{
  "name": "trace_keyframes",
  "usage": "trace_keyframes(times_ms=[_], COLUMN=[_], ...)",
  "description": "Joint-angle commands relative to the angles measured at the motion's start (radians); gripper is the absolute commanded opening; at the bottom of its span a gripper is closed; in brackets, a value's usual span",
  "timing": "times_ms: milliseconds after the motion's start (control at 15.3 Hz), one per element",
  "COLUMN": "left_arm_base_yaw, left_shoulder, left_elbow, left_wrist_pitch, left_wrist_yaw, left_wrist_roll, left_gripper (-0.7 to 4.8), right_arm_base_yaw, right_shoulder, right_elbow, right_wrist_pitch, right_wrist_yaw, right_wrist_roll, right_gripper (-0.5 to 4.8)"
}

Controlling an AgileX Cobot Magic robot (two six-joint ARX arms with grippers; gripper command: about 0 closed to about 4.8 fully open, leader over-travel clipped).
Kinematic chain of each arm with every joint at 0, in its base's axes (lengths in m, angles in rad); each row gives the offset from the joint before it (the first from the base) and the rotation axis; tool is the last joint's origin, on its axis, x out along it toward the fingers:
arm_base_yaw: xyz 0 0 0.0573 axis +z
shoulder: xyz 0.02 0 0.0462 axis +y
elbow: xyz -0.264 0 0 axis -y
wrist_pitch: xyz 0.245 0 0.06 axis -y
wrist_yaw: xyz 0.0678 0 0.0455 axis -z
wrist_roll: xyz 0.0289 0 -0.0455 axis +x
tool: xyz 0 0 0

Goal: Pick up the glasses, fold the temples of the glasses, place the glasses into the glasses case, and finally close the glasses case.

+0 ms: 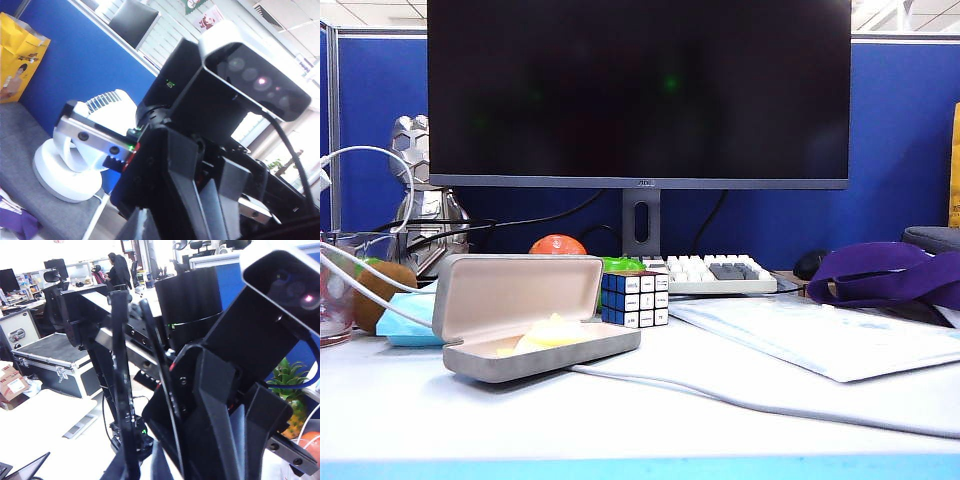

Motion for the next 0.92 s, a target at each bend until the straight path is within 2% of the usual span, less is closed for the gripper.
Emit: trace_keyframes(times_ms=[65, 196, 262, 393, 720, 916], left_arm_base_yaw=[-0.002, -0.002, -0.001, 0.000, 0.000, 0.000], left_shoulder=[-0.003, -0.003, -0.003, -0.003, -0.003, -0.003], left_elbow=[0.003, 0.003, 0.003, 0.003, 0.003, 0.003], left_wrist_pitch=[0.015, 0.016, 0.015, -0.002, -0.179, -0.218], left_wrist_yaw=[0.065, 0.067, 0.059, -0.051, -0.386, -0.484], left_wrist_roll=[0.007, 0.010, 0.038, 0.067, 0.120, 0.119], left_gripper=[-0.05, -0.06, -0.06, -0.05, -0.06, -0.06], right_arm_base_yaw=[0.000, 0.000, 0.000, 0.000, 0.000, 0.000], right_shoulder=[-0.002, -0.003, -0.003, -0.009, -0.063, -0.094], right_elbow=[0.003, 0.003, 0.003, 0.003, 0.003, 0.003], right_wrist_pitch=[0.010, 0.010, 0.010, 0.010, 0.024, 0.038], right_wrist_yaw=[0.011, 0.010, 0.010, 0.010, 0.009, 0.010], right_wrist_roll=[0.001, 0.001, 0.001, 0.019, 0.027, 0.027], right_gripper=[-0.05, -0.05, -0.05, -0.05, -0.05, -0.05])
